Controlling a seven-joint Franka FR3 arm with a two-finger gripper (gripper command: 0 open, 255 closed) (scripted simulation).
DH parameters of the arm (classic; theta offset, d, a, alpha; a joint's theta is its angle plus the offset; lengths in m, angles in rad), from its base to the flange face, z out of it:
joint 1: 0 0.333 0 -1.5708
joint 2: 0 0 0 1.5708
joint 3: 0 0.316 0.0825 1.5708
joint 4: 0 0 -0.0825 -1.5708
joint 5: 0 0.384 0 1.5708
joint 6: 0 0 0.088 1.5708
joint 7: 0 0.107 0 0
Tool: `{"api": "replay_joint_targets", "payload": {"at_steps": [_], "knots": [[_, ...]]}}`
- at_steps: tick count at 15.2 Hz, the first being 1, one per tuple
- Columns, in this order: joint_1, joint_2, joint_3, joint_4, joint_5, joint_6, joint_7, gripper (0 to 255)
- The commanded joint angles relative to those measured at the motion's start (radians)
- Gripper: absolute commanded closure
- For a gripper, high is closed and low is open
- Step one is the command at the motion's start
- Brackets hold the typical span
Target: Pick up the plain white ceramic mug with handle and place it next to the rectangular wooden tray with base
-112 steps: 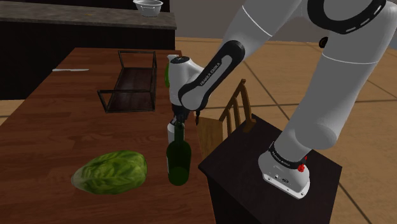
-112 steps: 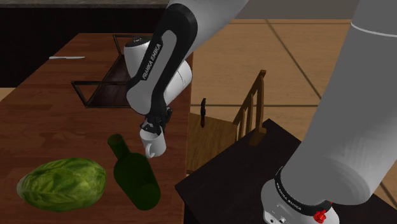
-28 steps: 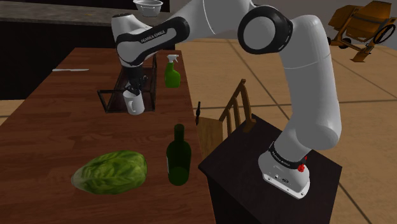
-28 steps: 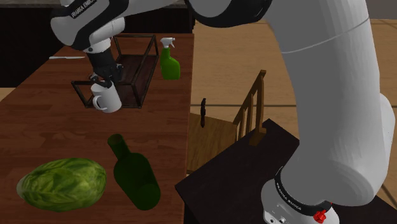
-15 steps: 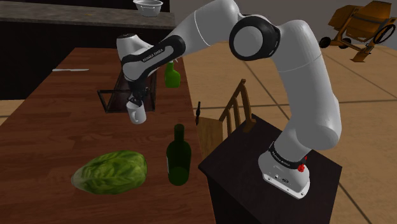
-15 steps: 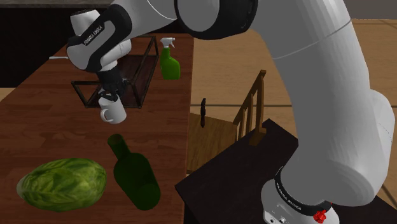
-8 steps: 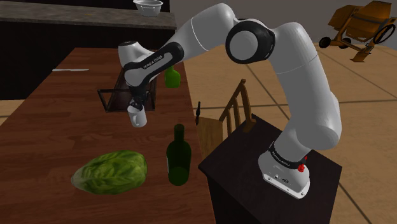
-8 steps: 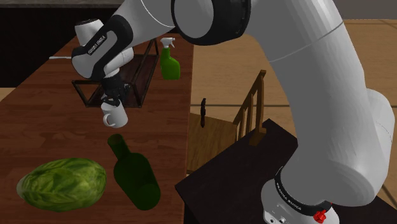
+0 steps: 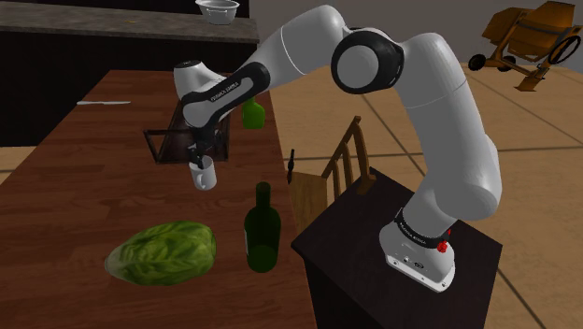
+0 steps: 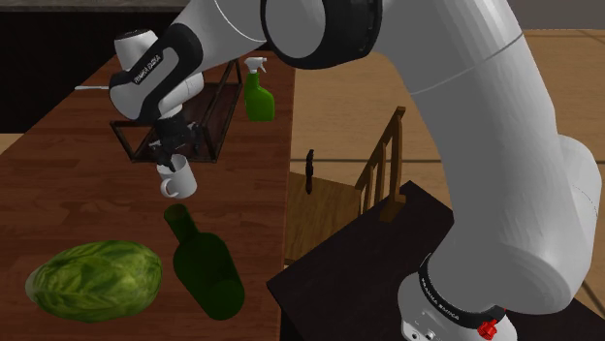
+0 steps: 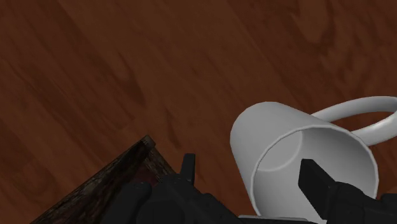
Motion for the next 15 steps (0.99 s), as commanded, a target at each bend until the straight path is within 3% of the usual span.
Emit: {"api": "replay_joint_targets", "payload": {"at_steps": [1,3,7,15], "knots": [[0.0,-0.001,0.0,0.001,0.0,0.0,0.0,0],[-0.001,-0.001,0.0,0.001,0.0,0.001,0.0,0],[-0.007,-0.067,0.009,0.023,0.012,-0.087,-0.007,0],[-0.007,-0.067,0.009,0.023,0.012,-0.087,-0.007,0]]}}
